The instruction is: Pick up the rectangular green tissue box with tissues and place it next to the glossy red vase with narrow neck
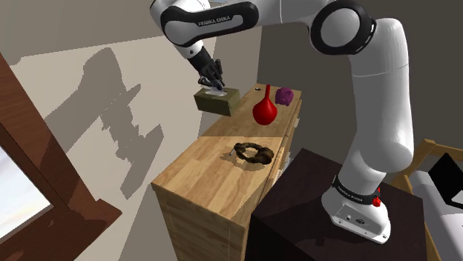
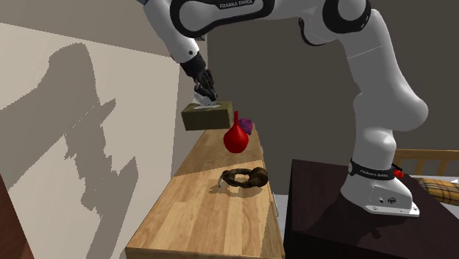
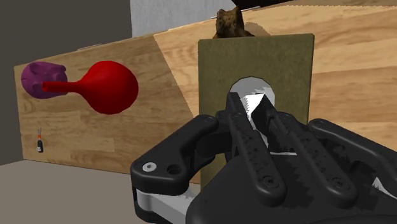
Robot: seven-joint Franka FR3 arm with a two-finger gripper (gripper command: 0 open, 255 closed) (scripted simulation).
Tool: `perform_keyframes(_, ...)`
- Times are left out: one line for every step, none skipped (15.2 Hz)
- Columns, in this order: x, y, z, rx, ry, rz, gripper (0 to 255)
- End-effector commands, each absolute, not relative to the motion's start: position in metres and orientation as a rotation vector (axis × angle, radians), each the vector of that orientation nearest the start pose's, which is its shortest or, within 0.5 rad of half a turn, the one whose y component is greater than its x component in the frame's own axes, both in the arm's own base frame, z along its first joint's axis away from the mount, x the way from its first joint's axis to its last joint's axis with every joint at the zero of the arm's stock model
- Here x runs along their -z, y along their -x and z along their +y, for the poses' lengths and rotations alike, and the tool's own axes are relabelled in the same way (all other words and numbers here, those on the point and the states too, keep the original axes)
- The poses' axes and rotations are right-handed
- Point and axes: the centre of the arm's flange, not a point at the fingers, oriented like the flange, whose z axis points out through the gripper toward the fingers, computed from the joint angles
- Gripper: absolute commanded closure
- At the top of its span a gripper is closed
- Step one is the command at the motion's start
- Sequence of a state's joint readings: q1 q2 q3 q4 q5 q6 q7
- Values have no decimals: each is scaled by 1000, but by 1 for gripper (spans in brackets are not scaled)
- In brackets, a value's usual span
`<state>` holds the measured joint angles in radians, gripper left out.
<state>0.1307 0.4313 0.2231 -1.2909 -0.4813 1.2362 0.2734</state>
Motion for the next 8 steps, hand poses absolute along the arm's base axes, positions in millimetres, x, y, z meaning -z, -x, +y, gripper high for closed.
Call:
perform_keyframes(-507, -616, 90, 395, -2612, -10, 255)
perform_keyframes(-507, -614, 77, 395, -2612, -10, 255)
perform_keyframes(-507, -612, 64, 395, -2612, -10, 255)
perform_keyframes(-507, -610, 51, 395, -2612, -10, 255)
perform_keyframes(-507, -609, 37, 395, -2612, -10, 255)
perform_keyframes(-507, -607, 24, 395, -2612, -10, 255)
perform_keyframes(-507, -605, 11, 395, -2612, -10, 255)
perform_keyframes(-507, -603, -2, 395, -2612, -10, 255)
